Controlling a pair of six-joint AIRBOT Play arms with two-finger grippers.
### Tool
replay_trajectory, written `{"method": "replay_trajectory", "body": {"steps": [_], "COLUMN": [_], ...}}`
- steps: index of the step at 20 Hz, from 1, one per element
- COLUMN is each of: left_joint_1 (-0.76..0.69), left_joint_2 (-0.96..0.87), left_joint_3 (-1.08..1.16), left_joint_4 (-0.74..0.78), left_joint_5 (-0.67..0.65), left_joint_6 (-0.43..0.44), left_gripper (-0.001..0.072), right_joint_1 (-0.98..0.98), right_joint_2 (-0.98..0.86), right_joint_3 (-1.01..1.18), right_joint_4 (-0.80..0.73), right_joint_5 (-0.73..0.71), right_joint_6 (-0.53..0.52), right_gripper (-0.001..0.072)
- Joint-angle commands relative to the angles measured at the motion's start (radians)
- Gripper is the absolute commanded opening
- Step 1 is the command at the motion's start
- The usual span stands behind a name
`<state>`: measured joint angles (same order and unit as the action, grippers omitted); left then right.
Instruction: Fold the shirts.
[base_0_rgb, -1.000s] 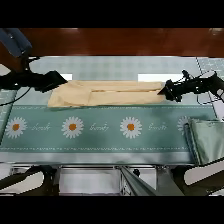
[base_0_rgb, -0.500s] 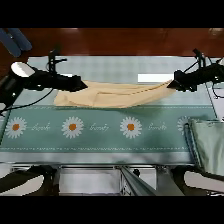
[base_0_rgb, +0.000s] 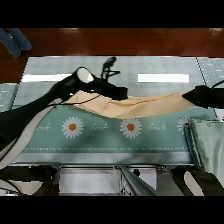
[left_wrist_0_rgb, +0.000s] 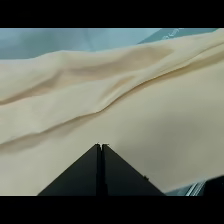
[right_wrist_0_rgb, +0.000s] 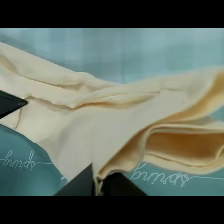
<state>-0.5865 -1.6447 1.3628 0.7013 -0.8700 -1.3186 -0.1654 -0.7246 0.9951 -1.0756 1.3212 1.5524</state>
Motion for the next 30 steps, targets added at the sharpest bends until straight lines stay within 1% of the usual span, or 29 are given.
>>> {"method": "replay_trajectory", "body": {"steps": [1, 2, 3, 6, 8, 10, 11, 13, 15, 18, 20, 22, 23, 26, 27, 28, 30], "left_joint_1": [-0.133, -0.164, -0.193, -0.295, -0.351, -0.364, -0.346, -0.249, -0.104, 0.128, 0.280, 0.438, 0.523, 0.729, 0.771, 0.795, 0.803], "left_joint_2": [-0.172, -0.212, -0.246, -0.305, -0.307, -0.302, -0.298, -0.269, -0.219, -0.107, -0.003, 0.121, 0.198, 0.456, 0.555, 0.648, 0.828], "left_joint_3": [0.169, 0.201, 0.225, 0.255, 0.255, 0.267, 0.280, 0.291, 0.291, 0.291, 0.287, 0.245, 0.193, -0.045, -0.143, -0.234, -0.417], "left_joint_4": [-0.002, -0.003, -0.003, -0.003, -0.003, -0.003, -0.002, -0.002, -0.002, 0.008, 0.118, 0.240, 0.276, 0.284, 0.282, 0.282, 0.278], "left_joint_5": [-0.006, -0.025, -0.055, -0.171, -0.193, -0.211, -0.229, -0.258, -0.306, -0.417, -0.469, -0.493, -0.491, -0.449, -0.425, -0.394, -0.319], "left_joint_6": [-0.100, -0.136, -0.147, -0.149, -0.148, -0.142, -0.132, -0.134, -0.144, -0.144, -0.154, -0.161, -0.159, -0.074, -0.053, -0.050, -0.051], "left_gripper": [0.0025, 0.0025, 0.0025, 0.0025, 0.0026, 0.0026, 0.0026, 0.0026, 0.0025, 0.0025, 0.0026, 0.0026, 0.0026, 0.0026, 0.0026, 0.0026, 0.0027], "right_joint_1": [0.001, 0.001, 0.001, 0.001, 0.001, 0.002, 0.012, 0.061, 0.138, 0.298, 0.410, 0.505, 0.544, 0.624, 0.642, 0.660, 0.681], "right_joint_2": [0.081, 0.081, 0.081, 0.080, 0.079, 0.073, 0.069, 0.058, 0.032, -0.051, -0.146, -0.280, -0.360, -0.603, -0.679, -0.761, -0.908], "right_joint_3": [-0.017, -0.017, -0.017, -0.016, -0.016, -0.016, -0.016, -0.016, -0.015, -0.005, 0.045, 0.135, 0.194, 0.385, 0.444, 0.504, 0.603], "right_joint_4": [0.013, 0.021, 0.023, 0.023, 0.030, 0.055, 0.058, 0.056, 0.057, 0.057, 0.057, 0.056, 0.057, 0.057, 0.057, 0.058, 0.095], "right_joint_5": [0.046, 0.048, 0.042, 0.014, -0.010, -0.016, -0.016, -0.023, -0.051, -0.155, -0.222, -0.269, -0.277, -0.277, -0.279, -0.285, -0.317], "right_joint_6": [0.026, 0.023, 0.021, 0.015, 0.015, 0.007, 0.003, 0.005, 0.025, 0.068, 0.079, 0.078, 0.078, 0.078, 0.078, 0.078, 0.076], "right_gripper": [0.0030, 0.0030, 0.0030, 0.0031, 0.0031, 0.0031, 0.0031, 0.0031, 0.0031, 0.0031, 0.0031, 0.0031, 0.0031, 0.0031, 0.0031, 0.0031, 0.0031]}}
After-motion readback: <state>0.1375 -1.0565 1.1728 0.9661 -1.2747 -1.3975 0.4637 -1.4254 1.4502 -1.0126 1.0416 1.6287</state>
